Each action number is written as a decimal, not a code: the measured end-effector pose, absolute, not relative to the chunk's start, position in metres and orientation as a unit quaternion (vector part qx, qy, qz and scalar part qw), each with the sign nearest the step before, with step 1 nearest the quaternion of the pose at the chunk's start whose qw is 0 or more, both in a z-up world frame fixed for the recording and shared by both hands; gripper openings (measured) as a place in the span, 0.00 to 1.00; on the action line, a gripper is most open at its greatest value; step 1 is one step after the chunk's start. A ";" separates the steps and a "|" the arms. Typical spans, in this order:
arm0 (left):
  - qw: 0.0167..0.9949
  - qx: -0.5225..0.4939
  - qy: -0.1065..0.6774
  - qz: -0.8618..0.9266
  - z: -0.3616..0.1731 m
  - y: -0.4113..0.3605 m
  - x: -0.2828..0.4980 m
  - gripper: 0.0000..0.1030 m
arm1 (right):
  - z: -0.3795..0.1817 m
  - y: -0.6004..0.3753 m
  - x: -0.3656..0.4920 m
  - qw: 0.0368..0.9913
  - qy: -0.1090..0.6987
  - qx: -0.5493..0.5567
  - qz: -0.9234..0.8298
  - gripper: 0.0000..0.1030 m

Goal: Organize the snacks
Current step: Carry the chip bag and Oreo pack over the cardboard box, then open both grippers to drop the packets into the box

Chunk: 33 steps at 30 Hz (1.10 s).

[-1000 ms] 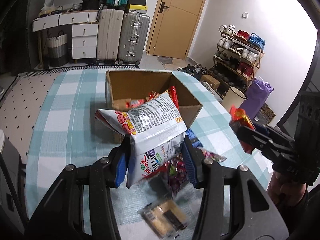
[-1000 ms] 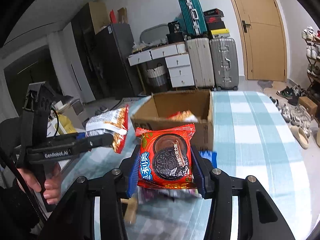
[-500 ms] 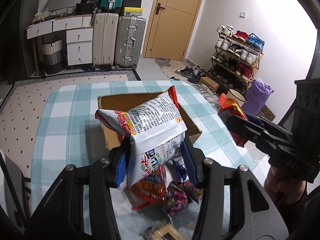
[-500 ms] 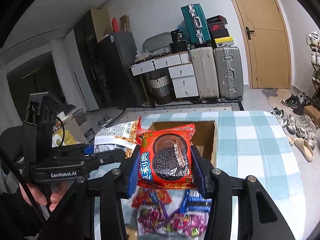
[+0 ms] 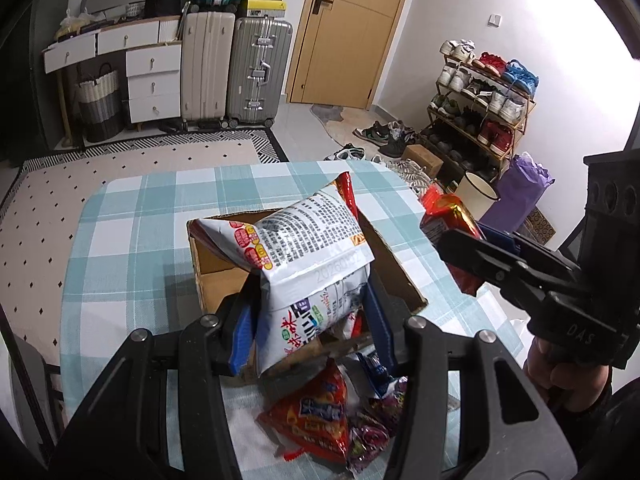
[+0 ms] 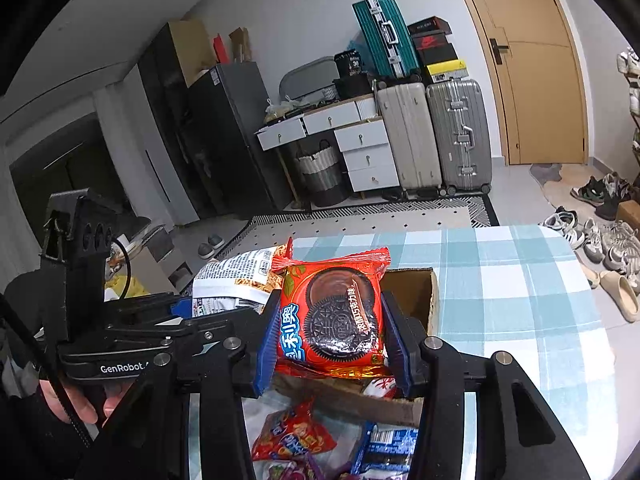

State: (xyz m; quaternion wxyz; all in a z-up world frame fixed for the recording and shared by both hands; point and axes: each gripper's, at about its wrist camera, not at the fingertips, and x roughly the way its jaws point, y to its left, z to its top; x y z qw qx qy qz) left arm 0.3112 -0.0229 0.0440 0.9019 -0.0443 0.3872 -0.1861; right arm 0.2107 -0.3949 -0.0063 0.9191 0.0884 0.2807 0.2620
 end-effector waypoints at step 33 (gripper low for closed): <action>0.898 -0.020 0.412 -0.155 0.007 -0.023 0.348 0.73 | -0.051 -0.402 0.253 0.921 0.308 0.072 0.229 0.68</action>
